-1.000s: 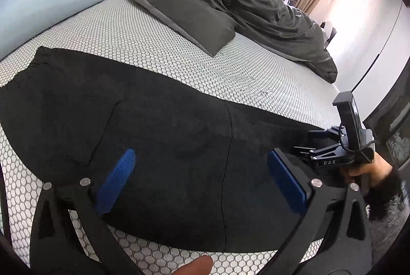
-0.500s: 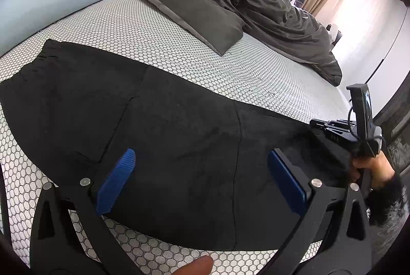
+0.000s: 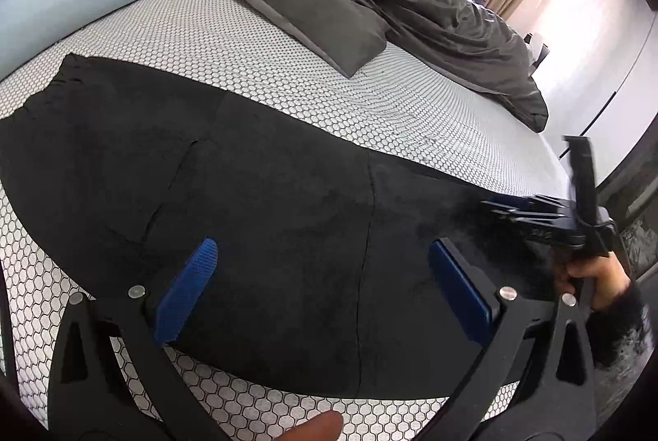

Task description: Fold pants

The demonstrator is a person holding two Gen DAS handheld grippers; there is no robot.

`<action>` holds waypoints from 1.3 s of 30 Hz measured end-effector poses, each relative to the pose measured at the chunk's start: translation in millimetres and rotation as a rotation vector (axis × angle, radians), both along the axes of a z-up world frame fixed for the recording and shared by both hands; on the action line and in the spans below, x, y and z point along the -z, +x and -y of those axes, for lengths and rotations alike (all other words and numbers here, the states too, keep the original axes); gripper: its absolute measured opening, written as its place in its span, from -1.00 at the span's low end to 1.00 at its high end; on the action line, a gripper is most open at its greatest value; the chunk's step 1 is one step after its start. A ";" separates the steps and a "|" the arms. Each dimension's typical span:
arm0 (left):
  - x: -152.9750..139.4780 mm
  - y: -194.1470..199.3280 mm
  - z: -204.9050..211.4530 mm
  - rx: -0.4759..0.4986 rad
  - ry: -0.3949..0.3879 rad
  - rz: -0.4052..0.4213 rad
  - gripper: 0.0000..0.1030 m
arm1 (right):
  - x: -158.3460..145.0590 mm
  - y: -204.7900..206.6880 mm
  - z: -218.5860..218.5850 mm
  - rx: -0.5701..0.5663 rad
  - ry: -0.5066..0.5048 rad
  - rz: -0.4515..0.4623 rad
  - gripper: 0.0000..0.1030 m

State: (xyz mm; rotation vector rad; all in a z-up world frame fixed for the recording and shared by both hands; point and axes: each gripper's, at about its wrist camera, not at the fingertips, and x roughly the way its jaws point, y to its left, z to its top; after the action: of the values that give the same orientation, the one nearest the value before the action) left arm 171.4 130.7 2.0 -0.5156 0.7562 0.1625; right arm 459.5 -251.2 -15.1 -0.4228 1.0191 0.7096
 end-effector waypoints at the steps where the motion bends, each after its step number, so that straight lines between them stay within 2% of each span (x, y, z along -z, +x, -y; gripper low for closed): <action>1: -0.4 0.7 1.1 0.003 0.006 -0.001 0.98 | 5.2 0.9 -8.8 -0.018 -0.010 0.001 0.03; 2: -0.2 1.2 1.4 0.004 0.008 -0.003 0.98 | 9.0 1.0 -15.9 -0.033 -0.025 0.010 0.01; 3: 0.4 2.0 1.5 0.005 0.009 -0.006 0.98 | 11.8 1.0 -20.8 -0.046 -0.042 0.010 -0.32; 4: 1.2 2.4 0.9 0.008 0.007 -0.010 0.98 | 16.8 0.1 -28.2 -0.074 -0.074 0.001 -0.89; 7: 1.8 1.8 -1.6 0.009 0.001 -0.016 0.98 | 14.9 -11.5 -34.9 -0.131 -0.134 0.059 -0.96; 12: 2.8 1.4 -5.4 0.001 0.015 -0.026 0.98 | -3.1 7.9 -29.3 0.002 -0.071 0.077 -0.95; 14: 3.7 0.7 -7.4 -0.009 0.011 -0.034 0.98 | 3.0 12.3 -35.5 0.047 -0.083 0.084 -0.79; 15: 3.5 0.0 -8.4 -0.012 0.010 -0.035 0.98 | 1.4 14.5 -29.8 0.075 -0.075 0.071 -0.63; 16: 2.6 -1.3 -8.4 -0.013 0.010 -0.033 0.98 | -3.1 15.5 -19.8 0.119 -0.031 0.053 -0.50; 18: 0.3 -4.4 -8.3 -0.014 0.017 -0.026 0.98 | -15.2 15.6 9.7 0.206 0.087 0.033 -0.42; 20: -0.2 -6.4 -8.4 -0.018 0.019 -0.026 0.98 | -41.0 3.6 63.6 0.316 0.193 0.070 -0.10; 22: 0.8 -7.8 -7.7 -0.013 0.019 -0.030 0.98 | -67.0 -12.6 121.0 0.413 0.240 0.143 0.50; 24: 1.9 -8.6 -5.6 -0.008 0.028 -0.036 0.98 | -90.5 -29.3 191.6 0.526 0.223 0.208 0.64; 25: 2.0 -8.7 -3.8 -0.005 0.033 -0.038 0.98 | -94.0 -32.3 215.6 0.563 0.202 0.215 0.64; 27: 1.3 -8.1 -0.4 -0.002 0.038 -0.037 0.98 | -93.5 -26.6 271.5 0.706 0.138 0.216 0.65; 30: 0.5 -5.2 5.1 0.006 0.035 -0.033 0.98 | -93.1 -31.4 341.6 0.827 0.168 0.167 0.65; 32: 2.4 -1.3 10.1 0.004 0.040 -0.042 0.98 | -73.2 -23.4 365.4 0.851 0.144 0.130 0.65; 35: 7.0 5.1 17.5 0.017 0.058 -0.062 0.98 | -49.6 -13.6 371.4 0.805 0.077 0.083 0.65; 36: 8.2 7.3 20.6 0.021 0.068 -0.068 0.98 | -42.7 -9.7 366.9 0.784 0.056 0.083 0.54; 37: 9.6 10.0 23.8 0.024 0.080 -0.074 0.98 | -40.0 -9.3 362.7 0.753 0.035 0.095 0.10; 38: 10.9 12.0 26.3 0.027 0.086 -0.079 0.98 | -34.7 -7.6 360.3 0.716 0.042 0.082 -0.16; 39: 12.3 14.4 28.1 0.028 0.087 -0.082 0.98 | -34.2 -7.3 358.4 0.695 0.046 0.062 -0.27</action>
State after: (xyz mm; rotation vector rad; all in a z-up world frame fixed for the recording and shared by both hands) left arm 185.9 102.7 -10.3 -0.4175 0.8327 0.1908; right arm 452.3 -609.6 19.1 -0.0323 1.0033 0.0935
